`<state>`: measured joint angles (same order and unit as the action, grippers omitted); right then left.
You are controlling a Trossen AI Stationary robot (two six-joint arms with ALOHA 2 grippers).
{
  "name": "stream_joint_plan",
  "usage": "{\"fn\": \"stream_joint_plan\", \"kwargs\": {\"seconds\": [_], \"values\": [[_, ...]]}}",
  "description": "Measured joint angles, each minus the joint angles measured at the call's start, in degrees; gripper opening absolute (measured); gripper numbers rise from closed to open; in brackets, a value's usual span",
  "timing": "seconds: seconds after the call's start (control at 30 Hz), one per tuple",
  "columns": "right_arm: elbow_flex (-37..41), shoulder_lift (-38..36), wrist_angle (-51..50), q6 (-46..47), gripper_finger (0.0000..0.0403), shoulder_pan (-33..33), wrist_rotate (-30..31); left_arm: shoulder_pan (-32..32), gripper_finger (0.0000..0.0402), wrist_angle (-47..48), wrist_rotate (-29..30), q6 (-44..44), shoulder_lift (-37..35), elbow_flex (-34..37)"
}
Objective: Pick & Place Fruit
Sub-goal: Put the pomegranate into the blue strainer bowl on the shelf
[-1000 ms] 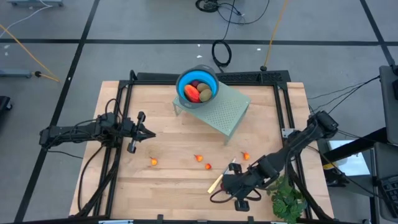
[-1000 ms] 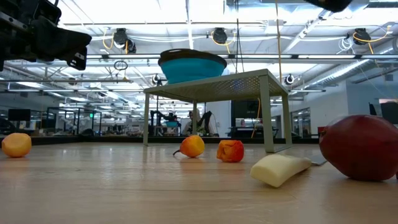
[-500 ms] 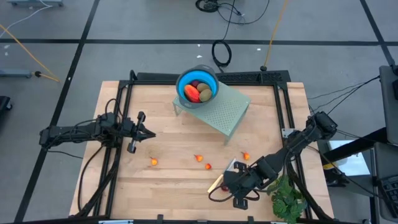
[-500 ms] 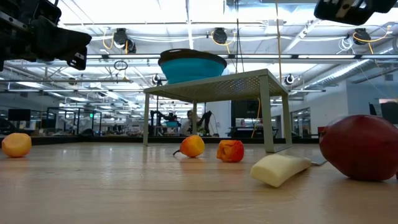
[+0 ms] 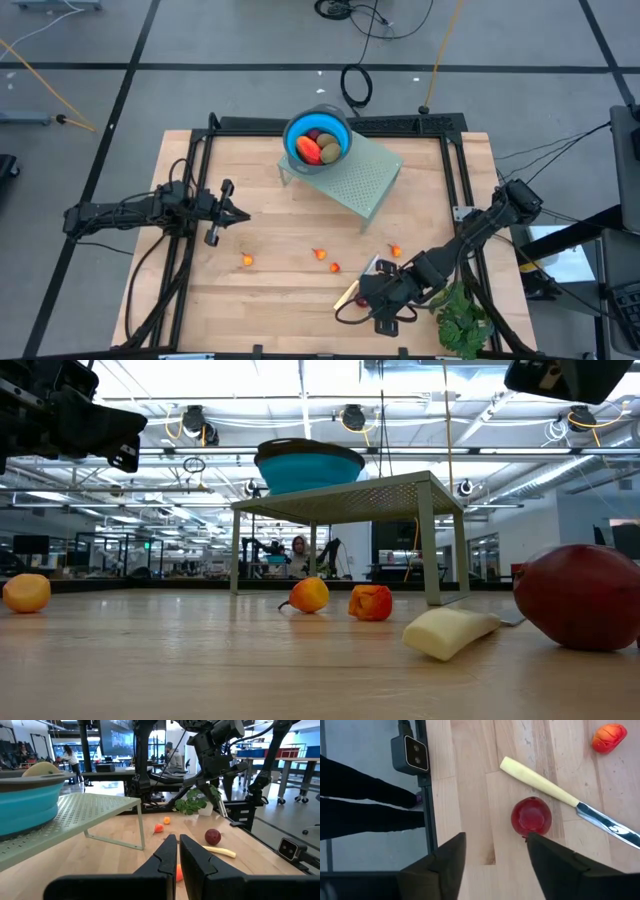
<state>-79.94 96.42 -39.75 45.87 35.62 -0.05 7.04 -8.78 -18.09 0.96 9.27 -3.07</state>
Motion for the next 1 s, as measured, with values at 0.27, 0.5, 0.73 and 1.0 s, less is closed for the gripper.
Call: {"fn": "stream_joint_plan", "kwargs": {"seconds": [0.27,0.5,0.73,1.0], "values": [[0.02,0.0,-0.83,-0.02,0.0268,0.0,0.0,0.0,0.0024,0.0,0.0,0.03,0.0,0.0],[0.02,-0.02,-0.81,-0.02,0.0291,0.0,-0.11,0.01,0.0024,0.0,0.0,0.05,0.01,0.0],[0.01,-0.02,-0.81,-0.04,0.0287,0.0,-0.03,-0.01,0.0024,0.0,0.0,0.38,0.01,0.0],[0.02,-0.02,-0.82,1.71,0.0328,0.0,2.1,-0.01,0.0024,0.0,0.05,1.78,-0.01,0.0]]}}
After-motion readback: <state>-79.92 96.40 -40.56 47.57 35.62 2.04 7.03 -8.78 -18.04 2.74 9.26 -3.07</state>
